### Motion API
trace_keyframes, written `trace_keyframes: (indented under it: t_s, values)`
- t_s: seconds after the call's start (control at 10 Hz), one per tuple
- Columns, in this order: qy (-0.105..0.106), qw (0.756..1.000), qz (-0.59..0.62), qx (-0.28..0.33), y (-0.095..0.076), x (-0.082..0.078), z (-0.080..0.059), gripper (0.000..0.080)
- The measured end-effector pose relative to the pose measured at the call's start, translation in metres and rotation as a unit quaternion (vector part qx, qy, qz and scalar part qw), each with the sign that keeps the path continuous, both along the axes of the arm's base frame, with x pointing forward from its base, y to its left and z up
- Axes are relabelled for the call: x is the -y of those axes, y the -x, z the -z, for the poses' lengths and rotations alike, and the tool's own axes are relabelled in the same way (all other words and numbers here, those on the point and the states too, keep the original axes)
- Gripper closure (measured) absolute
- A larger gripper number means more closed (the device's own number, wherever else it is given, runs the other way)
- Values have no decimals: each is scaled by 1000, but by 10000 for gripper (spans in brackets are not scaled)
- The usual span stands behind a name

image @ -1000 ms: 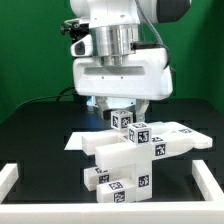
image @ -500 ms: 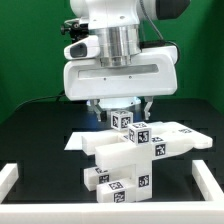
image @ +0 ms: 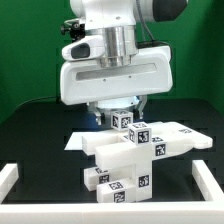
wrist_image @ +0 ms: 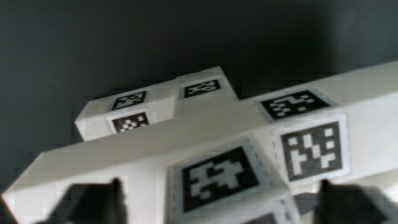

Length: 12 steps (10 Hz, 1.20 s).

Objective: Assemble chair

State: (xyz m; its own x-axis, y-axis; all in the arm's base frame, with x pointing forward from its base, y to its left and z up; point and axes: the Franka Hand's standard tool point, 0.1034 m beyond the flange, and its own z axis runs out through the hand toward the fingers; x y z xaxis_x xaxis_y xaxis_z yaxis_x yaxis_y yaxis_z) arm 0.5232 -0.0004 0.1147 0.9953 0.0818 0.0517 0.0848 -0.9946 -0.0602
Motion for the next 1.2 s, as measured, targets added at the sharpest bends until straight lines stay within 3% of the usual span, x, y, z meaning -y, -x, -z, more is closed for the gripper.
trace_keyframes:
  t_s: [0.1,0.2,0.6,0.8,1.0,1.1,1.2]
  values:
    - [-1,999,33,-2,0,0,0,430]
    - [-2,999,48,-3,0,0,0,517]
    - [-10,979,202,-13,0,-1,0,517]
    - [-17,930,367,-33,-2,-4,0,517]
    - [-25,857,514,-42,-3,-10,0,517]
    - [-32,836,546,-43,-4,-10,1,517]
    - [-32,835,548,-43,-4,-10,1,517]
